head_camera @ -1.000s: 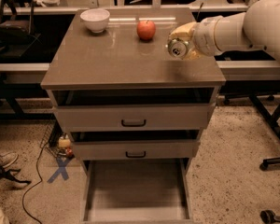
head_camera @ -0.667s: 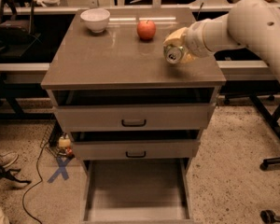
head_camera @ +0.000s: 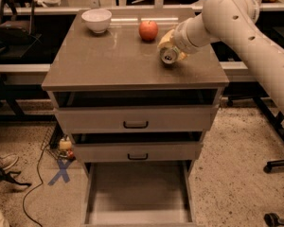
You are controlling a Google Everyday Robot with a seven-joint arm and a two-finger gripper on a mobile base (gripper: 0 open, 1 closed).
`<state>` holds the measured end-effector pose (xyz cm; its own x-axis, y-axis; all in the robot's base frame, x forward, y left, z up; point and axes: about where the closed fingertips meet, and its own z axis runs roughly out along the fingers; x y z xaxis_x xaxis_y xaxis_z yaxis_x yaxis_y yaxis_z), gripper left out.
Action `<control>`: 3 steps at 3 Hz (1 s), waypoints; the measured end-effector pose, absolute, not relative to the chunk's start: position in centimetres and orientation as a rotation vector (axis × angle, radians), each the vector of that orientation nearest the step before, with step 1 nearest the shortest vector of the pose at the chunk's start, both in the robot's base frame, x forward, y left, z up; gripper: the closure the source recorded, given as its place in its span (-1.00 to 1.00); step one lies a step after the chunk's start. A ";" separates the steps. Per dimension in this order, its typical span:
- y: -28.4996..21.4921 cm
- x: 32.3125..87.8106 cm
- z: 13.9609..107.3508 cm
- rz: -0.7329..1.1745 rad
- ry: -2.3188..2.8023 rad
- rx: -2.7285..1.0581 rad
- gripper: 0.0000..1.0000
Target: Pick green can from bottom drawer and place on counter
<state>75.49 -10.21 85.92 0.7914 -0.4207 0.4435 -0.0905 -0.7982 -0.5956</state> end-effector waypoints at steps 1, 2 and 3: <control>-9.7 77.2 85.9 -0.812 0.334 -2.456 -0.30; -9.3 78.2 85.9 -0.823 0.308 -2.479 -0.77; -9.7 78.8 85.9 -0.830 0.314 -2.495 -1.00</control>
Offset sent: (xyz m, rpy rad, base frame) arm 0.0381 0.0104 0.0062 -0.1166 -0.0380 0.0362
